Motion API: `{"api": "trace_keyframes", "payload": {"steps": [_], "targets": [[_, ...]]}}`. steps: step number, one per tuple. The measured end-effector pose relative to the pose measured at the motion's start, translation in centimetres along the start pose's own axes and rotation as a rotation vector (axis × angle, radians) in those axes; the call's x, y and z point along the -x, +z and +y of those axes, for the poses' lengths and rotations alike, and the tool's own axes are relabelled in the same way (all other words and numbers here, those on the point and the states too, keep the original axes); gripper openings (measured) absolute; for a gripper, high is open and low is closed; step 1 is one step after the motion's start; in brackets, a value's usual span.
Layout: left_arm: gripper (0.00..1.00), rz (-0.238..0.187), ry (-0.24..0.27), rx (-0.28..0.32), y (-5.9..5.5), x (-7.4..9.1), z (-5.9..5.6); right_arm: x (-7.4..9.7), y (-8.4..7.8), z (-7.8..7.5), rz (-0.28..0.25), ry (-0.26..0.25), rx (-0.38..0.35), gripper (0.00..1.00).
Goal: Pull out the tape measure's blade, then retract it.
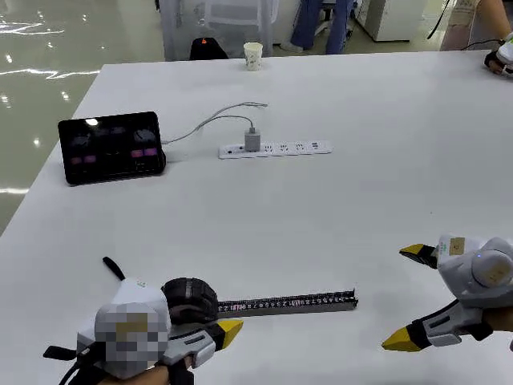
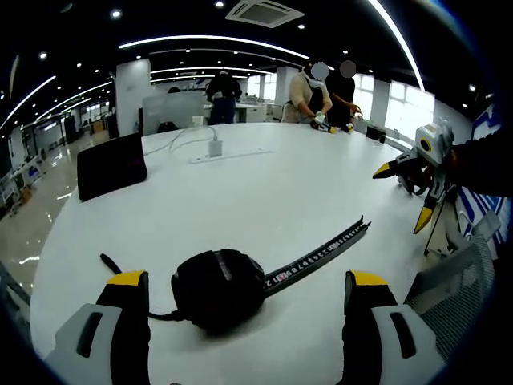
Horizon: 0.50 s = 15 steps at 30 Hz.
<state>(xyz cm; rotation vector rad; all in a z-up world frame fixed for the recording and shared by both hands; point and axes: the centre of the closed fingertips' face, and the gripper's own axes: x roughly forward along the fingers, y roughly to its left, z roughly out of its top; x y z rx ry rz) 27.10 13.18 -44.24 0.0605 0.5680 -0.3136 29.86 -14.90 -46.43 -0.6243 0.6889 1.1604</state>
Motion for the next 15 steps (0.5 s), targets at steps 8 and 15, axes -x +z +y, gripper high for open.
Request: {"api": "trace_keyframes", "payload": {"steps": [8, 15], "targets": [[0.99, 0.013, 0.060, 0.010, -0.8, -0.7, 1.2, -1.8, 0.1, -0.1, 0.060, 0.073, 0.098, 0.99], [0.99, -0.011, 0.053, 0.035, -0.7, -1.3, 0.8, -3.2, 0.6, -0.1, 0.086, 0.122, 0.143, 0.99]]}}
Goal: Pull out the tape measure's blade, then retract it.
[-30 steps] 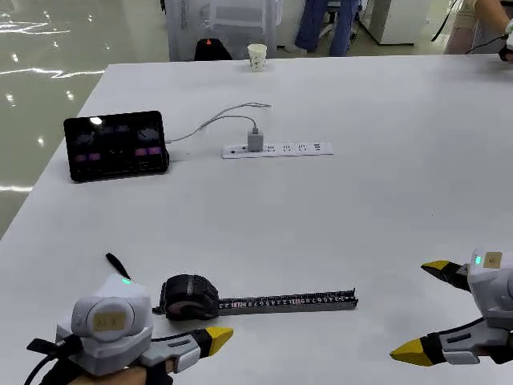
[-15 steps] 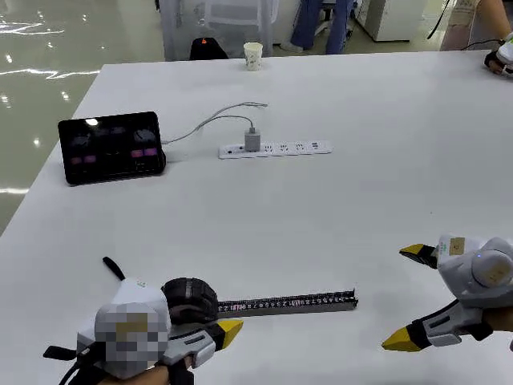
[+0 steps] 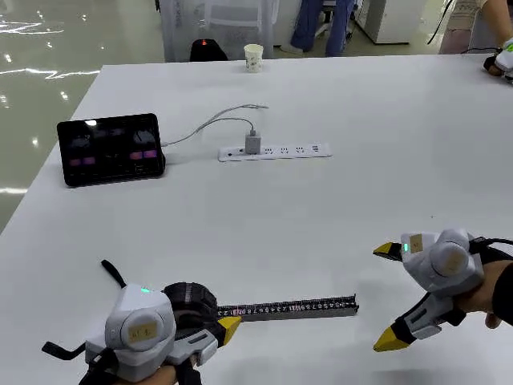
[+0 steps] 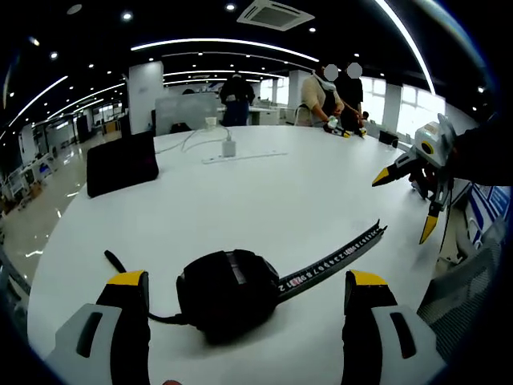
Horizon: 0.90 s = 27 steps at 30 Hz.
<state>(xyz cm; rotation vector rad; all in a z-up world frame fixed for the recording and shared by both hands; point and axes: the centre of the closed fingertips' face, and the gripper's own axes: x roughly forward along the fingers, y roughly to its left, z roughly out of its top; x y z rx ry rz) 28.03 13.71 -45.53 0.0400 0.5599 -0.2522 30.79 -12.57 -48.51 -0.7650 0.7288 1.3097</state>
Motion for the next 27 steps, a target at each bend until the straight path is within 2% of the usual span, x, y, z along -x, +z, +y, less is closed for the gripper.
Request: {"api": "trace_keyframes", "payload": {"steps": [3, 8, 11, 14, 17, 19, 24, 25, 27], "targets": [[0.99, -0.005, 0.005, 0.017, 0.0, -0.5, -0.2, -0.7, 0.1, -0.1, 0.015, 0.021, 0.010, 0.99], [0.99, -0.016, 0.049, 0.011, 0.1, -1.3, 0.1, -1.7, 0.0, -0.2, 0.038, 0.049, 0.016, 0.98], [0.99, -0.018, 0.061, 0.025, -0.2, -1.9, 0.2, -2.1, -0.1, -0.4, 0.042, 0.052, 0.033, 0.88], [0.99, -0.016, 0.069, 0.049, -0.3, -2.2, 0.3, -2.7, -0.3, -0.7, 0.055, 0.054, 0.022, 0.86], [0.99, -0.022, 0.083, 0.072, -0.4, -2.3, 0.6, -3.1, -0.7, -0.5, 0.075, 0.080, 0.050, 0.75], [0.99, -0.018, 0.089, 0.089, -0.5, -2.5, 0.8, -3.2, -0.8, -0.4, 0.085, 0.088, 0.052, 0.72], [0.99, -0.033, 0.091, 0.097, -0.4, -2.5, 1.0, -3.3, -0.9, -0.3, 0.096, 0.122, 0.034, 0.64], [0.99, -0.034, 0.079, 0.103, -0.5, -2.6, 0.8, -3.3, -0.8, -0.3, 0.096, 0.119, 0.046, 0.63], [0.99, -0.027, 0.088, 0.087, -0.7, -2.6, 0.9, -3.3, -0.7, -0.2, 0.098, 0.126, 0.058, 0.59]]}}
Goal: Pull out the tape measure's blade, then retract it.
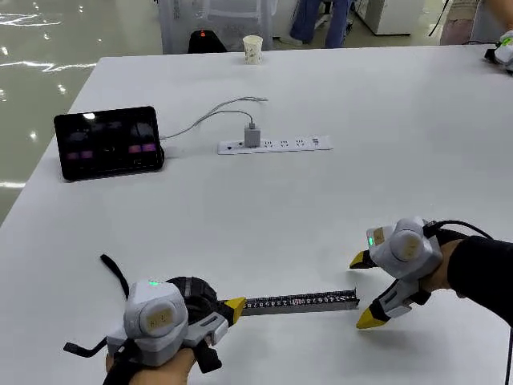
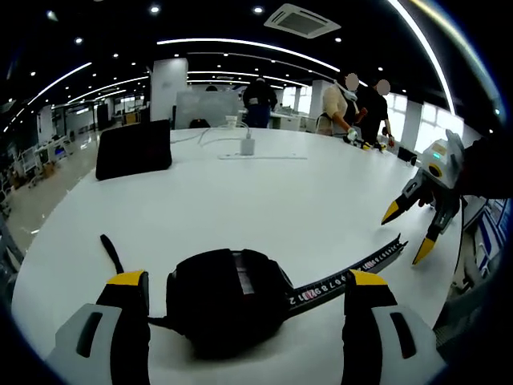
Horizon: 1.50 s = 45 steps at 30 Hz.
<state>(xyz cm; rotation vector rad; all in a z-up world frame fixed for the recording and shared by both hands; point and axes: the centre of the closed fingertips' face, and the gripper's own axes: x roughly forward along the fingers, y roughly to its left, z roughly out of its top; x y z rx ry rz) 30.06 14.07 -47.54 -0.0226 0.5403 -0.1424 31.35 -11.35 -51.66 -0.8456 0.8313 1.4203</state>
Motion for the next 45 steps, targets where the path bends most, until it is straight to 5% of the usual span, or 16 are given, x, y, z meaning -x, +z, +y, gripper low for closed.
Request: {"api": "trace_keyframes", "payload": {"steps": [11, 18, 30, 38, 42, 45], "targets": [[0.99, 0.003, 0.013, -0.001, -0.4, -0.1, 0.3, -0.2, -0.1, 0.2, 0.016, 0.013, 0.064, 0.22], [0.99, 0.003, 0.025, 0.021, -0.3, -0.2, 0.6, -0.5, 0.1, 0.3, 0.025, 0.035, 0.088, 0.15], [0.87, 0.011, 0.059, 0.074, -0.5, -0.5, 1.4, -0.6, 0.2, 0.3, 0.078, 0.054, 0.142, 0.12], [0.72, 0.020, 0.048, 0.128, -0.6, -1.0, 1.3, -0.6, 0.0, 0.3, 0.107, 0.044, 0.098, 0.12], [0.66, 0.042, 0.088, 0.064, -0.9, -1.0, 2.0, -0.7, 0.0, 0.2, 0.116, 0.037, 0.076, 0.12], [0.65, 0.037, 0.073, 0.046, -0.8, -1.1, 1.8, -0.7, 0.0, 0.2, 0.118, 0.037, 0.072, 0.12]]}}
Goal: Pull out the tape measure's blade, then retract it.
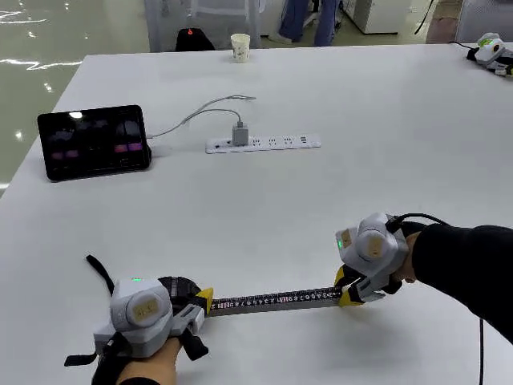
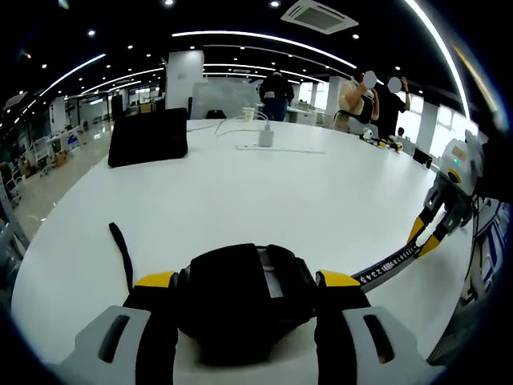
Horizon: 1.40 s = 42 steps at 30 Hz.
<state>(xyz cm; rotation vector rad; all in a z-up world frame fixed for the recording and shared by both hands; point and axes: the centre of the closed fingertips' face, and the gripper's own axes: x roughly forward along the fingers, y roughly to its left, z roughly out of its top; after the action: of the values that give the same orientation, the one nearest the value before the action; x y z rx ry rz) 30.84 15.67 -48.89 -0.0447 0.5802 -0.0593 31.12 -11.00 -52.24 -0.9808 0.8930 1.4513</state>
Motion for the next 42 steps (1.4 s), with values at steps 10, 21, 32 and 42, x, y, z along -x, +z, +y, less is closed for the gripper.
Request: {"api": "trace_keyframes", "payload": {"steps": [10, 21, 32, 42], "targets": [[0.63, 0.028, -0.012, -0.019, -0.2, 0.0, 0.0, -0.1, 0.1, 0.0, -0.035, -0.010, -0.030, 0.11], [0.63, 0.041, -0.015, -0.012, -0.3, -0.1, 0.1, -0.3, 0.3, -0.1, -0.011, -0.001, -0.044, 0.11], [0.63, 0.054, -0.024, -0.012, -0.4, 0.0, 0.0, -0.4, 0.7, -0.1, 0.007, -0.009, -0.045, 0.11], [0.63, 0.069, -0.025, -0.012, -0.5, -0.1, 0.1, -0.5, 1.0, -0.1, 0.020, -0.002, -0.058, 0.11]]}}
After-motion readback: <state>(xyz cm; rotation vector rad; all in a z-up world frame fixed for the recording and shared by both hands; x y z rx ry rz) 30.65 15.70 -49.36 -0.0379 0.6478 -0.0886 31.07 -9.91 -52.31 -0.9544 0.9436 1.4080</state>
